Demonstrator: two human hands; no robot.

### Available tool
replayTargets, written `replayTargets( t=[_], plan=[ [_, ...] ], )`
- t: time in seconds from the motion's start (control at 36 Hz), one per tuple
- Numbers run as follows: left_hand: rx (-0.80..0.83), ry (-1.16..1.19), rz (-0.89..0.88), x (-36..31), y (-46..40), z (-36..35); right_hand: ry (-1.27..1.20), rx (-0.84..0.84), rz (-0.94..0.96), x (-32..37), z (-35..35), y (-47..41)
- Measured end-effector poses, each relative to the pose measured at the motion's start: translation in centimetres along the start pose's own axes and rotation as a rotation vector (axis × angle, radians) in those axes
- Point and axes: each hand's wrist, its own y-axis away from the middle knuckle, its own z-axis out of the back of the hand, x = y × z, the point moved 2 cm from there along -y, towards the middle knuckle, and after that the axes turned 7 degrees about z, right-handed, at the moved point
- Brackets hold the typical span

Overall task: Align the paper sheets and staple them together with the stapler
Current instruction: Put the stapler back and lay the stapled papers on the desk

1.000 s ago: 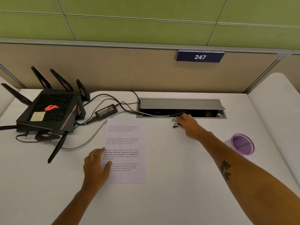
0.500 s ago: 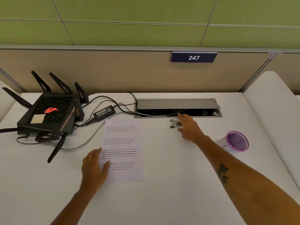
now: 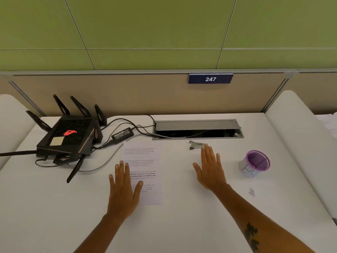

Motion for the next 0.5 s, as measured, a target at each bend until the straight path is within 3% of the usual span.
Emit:
replayTargets(
  t=[0.5],
  plan=[
    [0.11, -0.001, -0.182, -4.2, 3.0, -1.6, 0.001, 0.006, -0.114, 1.1, 2.4, 10.4]
  ],
)
